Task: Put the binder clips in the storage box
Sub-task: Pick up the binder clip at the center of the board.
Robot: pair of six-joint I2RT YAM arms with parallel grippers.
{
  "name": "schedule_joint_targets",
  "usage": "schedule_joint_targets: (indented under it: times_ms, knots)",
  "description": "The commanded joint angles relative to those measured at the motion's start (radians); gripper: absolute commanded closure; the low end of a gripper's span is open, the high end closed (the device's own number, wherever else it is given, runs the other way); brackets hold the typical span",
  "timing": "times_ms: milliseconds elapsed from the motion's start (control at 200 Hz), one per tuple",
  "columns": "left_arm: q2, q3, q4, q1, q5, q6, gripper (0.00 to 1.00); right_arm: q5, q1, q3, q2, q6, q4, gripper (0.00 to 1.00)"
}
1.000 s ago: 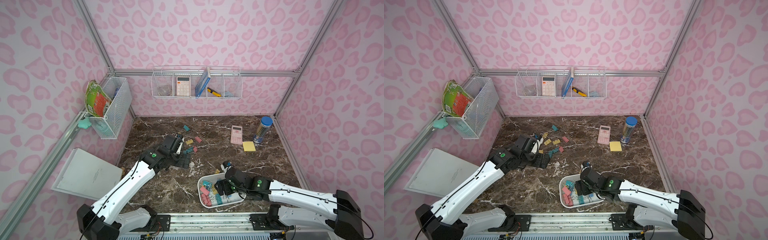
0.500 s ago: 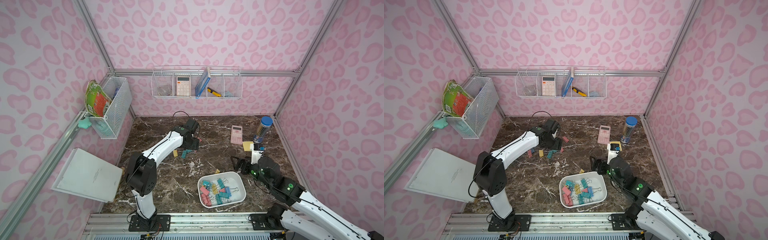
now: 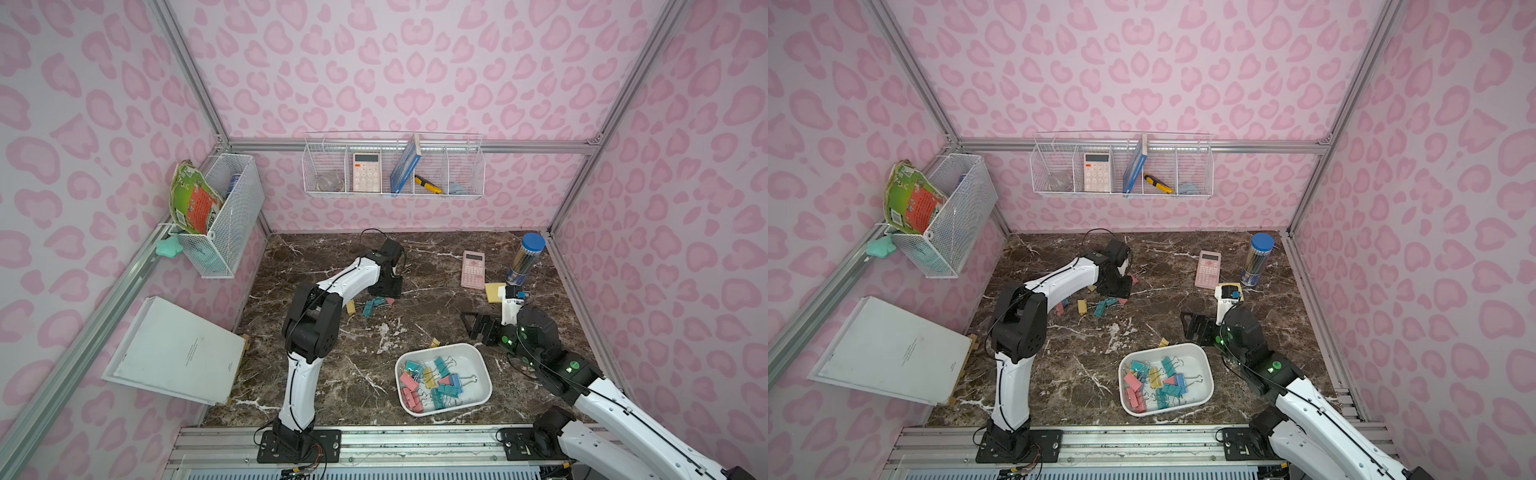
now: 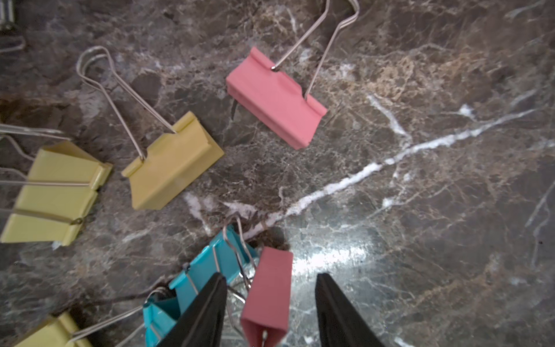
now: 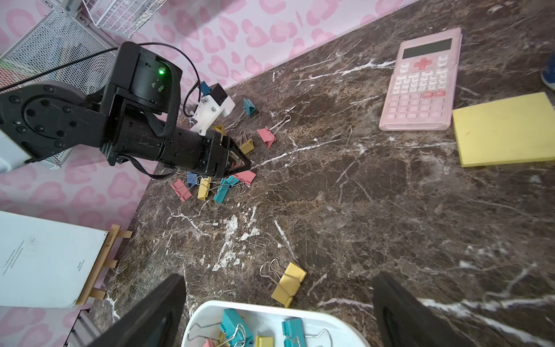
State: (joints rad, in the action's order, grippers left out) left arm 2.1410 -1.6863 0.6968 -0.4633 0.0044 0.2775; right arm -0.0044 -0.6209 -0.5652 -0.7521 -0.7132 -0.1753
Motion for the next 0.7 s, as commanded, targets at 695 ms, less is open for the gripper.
schedule_joint_targets:
  times_ms: [695]
  knots:
    - [-0.267, 0.034, 0.011, -0.018, 0.22, -0.003, 0.88, -0.147, 0.125, 0.051, -0.069, -0.068, 0.14, 0.01]
